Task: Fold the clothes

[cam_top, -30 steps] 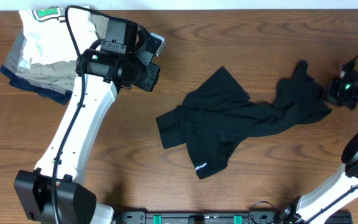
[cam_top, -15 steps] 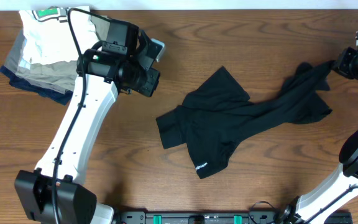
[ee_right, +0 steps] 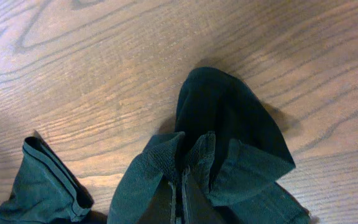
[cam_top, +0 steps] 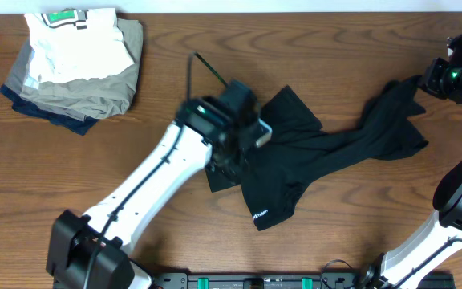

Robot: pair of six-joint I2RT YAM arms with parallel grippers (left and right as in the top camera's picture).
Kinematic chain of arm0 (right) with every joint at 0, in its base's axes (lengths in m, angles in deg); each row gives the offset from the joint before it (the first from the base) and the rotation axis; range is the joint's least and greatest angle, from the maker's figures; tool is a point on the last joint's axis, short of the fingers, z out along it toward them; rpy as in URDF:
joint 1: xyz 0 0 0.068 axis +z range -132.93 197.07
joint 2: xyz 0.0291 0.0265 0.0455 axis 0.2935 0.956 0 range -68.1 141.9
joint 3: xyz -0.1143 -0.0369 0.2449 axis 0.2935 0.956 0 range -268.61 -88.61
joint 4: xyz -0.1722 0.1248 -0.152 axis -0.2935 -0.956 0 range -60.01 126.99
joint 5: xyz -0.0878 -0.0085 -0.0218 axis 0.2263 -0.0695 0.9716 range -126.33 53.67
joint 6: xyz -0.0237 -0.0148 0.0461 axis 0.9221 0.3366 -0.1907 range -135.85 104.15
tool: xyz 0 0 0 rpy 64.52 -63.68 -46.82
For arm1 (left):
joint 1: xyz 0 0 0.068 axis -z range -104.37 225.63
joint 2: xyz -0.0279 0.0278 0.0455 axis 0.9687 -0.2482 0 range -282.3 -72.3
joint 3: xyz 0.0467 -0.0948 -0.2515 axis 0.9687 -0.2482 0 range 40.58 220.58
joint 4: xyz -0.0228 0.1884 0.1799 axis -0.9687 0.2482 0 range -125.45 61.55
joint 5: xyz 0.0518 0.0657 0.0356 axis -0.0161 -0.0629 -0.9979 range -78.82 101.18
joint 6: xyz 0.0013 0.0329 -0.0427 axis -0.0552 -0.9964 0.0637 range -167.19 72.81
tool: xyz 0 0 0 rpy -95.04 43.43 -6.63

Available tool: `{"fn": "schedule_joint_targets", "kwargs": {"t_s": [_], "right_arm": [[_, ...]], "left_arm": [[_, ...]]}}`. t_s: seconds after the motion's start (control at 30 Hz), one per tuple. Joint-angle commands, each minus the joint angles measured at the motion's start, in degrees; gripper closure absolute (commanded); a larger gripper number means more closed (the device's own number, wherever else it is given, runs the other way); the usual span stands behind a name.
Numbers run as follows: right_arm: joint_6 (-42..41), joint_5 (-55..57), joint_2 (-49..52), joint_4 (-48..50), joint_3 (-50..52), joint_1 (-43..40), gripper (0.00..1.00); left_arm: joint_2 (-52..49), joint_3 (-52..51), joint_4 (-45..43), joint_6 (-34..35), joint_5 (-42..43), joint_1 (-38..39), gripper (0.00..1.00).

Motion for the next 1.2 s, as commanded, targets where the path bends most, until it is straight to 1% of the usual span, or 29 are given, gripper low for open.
{"fn": "schedule_joint_targets", "kwargs": {"t_s": [0.0,0.07,0.13,0.23,0.37,0.43,0.53,0.63,0.73,0.83,0.93,1.03,1.17], "right_arm": [[-0.90,0.74,-1.53,-0.37,-1.03,0.31,0.99],[-0.90,1.03,-1.53,-0.59,-1.03,0.31,0.99],[-0.90,1.01,-1.53,-0.70,-1.03,0.31,0.99],[-0.92,1.01,-1.53,-0.92,-1.03,0.33,0.99],[-0.87,1.05,-1.53,-1.77,-1.03,0.31,0.99],[-0.48,1.27,-1.53,-2.25,-1.03,0.31,0.99],[-0.48,1.46,-1.53,-2.62,-1.03,0.31,0.99],[-0.48,1.44,-1.53,-2.67,-1.03,0.31,0.99],[-0.48,1.46,-1.53,-2.69,-1.03,0.31,0.99],[-0.48,1.46,-1.53,-2.89,-1.03,0.31,0.99],[-0.48,1.46,-1.53,-3.10,-1.03,0.31,0.99],[-0.48,1.95,-1.53,-3.39,-1.03,0.31,0.99],[-0.48,2.89,-1.53,-3.74,-1.03,0.31,0.99]], "left_arm": [[-0.26,-3.74,-1.27,8.79,-0.13,1.53,0.72],[-0.26,-5.68,-2.10,9.57,0.79,3.13,0.68],[-0.26,-7.48,-3.10,9.99,0.76,5.01,0.62],[-0.26,-10.40,-7.08,11.08,0.72,8.22,0.28],[-0.37,-13.40,-13.35,18.23,0.70,10.73,0.26],[-0.37,-14.73,-15.45,19.80,0.35,11.28,0.25],[-0.39,-15.85,-15.43,26.32,-5.77,11.34,0.25],[-0.39,-16.48,-14.88,26.45,-8.17,11.34,0.25],[-0.39,-17.07,-15.34,23.74,-8.26,11.37,0.24],[-0.39,-17.88,-15.58,16.31,-8.26,12.44,0.22],[-0.42,-19.10,-16.85,10.58,-8.26,14.67,0.20],[-0.42,-19.65,-18.32,5.62,-8.26,16.92,0.17],[-0.42,-19.65,-20.33,0.37,-8.15,18.75,0.16]]}}
